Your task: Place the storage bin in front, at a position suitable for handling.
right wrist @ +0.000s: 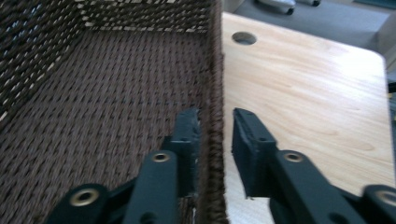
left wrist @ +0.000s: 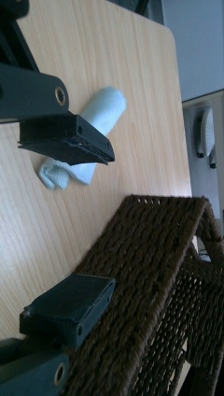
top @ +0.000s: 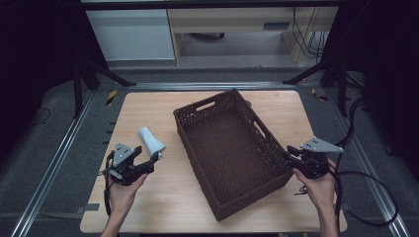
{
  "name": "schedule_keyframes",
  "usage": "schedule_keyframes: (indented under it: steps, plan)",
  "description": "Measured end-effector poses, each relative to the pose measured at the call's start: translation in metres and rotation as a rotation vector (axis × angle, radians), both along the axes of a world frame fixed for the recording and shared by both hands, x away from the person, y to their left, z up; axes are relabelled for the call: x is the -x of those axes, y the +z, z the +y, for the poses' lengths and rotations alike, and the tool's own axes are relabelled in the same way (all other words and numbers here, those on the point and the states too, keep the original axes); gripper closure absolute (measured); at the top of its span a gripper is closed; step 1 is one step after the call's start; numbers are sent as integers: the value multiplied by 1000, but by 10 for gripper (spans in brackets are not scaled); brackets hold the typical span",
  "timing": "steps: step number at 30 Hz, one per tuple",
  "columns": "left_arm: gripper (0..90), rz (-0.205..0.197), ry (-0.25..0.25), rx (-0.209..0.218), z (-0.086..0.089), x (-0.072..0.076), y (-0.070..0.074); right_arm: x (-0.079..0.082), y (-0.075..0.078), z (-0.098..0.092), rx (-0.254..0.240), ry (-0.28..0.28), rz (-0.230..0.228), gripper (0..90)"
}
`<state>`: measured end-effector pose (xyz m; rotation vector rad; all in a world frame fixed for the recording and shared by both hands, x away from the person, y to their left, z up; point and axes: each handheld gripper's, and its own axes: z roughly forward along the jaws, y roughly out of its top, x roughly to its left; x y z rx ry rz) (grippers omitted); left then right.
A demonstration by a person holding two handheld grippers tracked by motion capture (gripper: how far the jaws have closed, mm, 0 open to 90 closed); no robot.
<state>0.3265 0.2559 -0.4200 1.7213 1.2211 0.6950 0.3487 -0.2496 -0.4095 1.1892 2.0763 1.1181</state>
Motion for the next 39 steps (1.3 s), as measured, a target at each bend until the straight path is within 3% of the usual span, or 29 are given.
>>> schedule_keyframes:
  steps: [6, 15, 25, 29, 35, 39]
  plan:
    - [330, -5, -30, 0, -13, -2, 0, 2, -3, 3, 49, -4, 6, 808]
    - [363, -10, -70, 44, -30, -2, 3, 16, -3, 11, 23, 32, 21, 816]
    - [377, -22, -125, 14, -58, -1, 9, 29, -4, 28, 5, 69, 21, 798]
    - [381, -5, -144, 9, -67, -2, 6, 33, -4, 34, -1, 92, 24, 786]
    - [446, 26, -128, -35, -74, -8, -1, 30, -6, 36, -2, 103, 28, 682]
    - [475, 46, -133, -9, -74, -14, -4, 23, 0, 35, -24, 96, -12, 598]
